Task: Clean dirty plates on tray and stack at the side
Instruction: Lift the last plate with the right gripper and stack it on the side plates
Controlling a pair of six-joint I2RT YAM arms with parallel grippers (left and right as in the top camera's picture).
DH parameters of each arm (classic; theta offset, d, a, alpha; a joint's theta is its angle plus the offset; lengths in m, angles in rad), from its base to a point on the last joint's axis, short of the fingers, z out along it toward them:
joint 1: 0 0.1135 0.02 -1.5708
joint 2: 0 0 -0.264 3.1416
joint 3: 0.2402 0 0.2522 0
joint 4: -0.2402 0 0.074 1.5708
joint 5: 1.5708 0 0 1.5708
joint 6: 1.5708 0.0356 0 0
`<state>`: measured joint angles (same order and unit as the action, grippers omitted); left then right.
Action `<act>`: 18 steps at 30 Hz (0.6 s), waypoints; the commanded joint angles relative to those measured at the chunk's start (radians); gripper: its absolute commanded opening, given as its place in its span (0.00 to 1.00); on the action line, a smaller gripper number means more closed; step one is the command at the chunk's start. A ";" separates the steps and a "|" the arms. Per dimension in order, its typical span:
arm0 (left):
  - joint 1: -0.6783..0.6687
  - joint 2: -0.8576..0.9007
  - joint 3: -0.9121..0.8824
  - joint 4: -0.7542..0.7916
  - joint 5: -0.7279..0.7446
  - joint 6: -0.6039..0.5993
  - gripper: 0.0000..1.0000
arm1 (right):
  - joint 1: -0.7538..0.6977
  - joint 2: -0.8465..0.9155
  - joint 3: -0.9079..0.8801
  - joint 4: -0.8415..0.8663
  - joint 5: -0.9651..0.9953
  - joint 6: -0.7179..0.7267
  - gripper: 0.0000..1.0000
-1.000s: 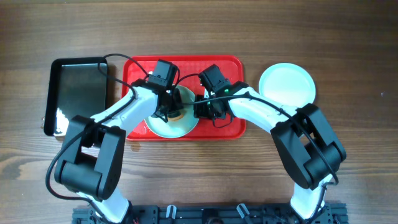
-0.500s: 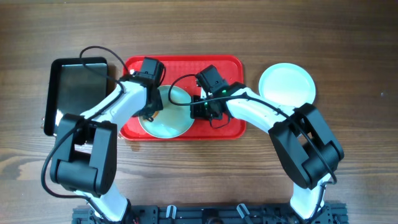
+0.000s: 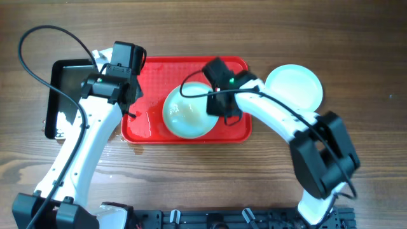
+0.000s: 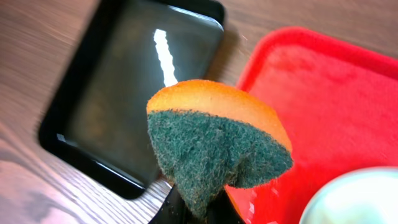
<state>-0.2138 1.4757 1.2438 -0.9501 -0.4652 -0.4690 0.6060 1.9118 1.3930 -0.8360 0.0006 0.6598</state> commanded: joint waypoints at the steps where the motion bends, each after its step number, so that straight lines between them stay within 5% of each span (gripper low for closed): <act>1: 0.001 0.020 -0.023 0.004 0.113 -0.018 0.04 | -0.003 -0.109 0.177 -0.107 0.287 -0.111 0.04; 10: 0.047 0.050 -0.037 0.005 0.113 -0.006 0.04 | 0.076 -0.137 0.343 -0.299 0.780 -0.267 0.04; 18: 0.079 0.050 -0.037 0.016 0.241 0.073 0.04 | 0.299 -0.135 0.342 -0.249 1.211 -0.363 0.04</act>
<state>-0.1421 1.5219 1.2144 -0.9421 -0.2821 -0.4385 0.8608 1.7836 1.7195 -1.1114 0.9981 0.3767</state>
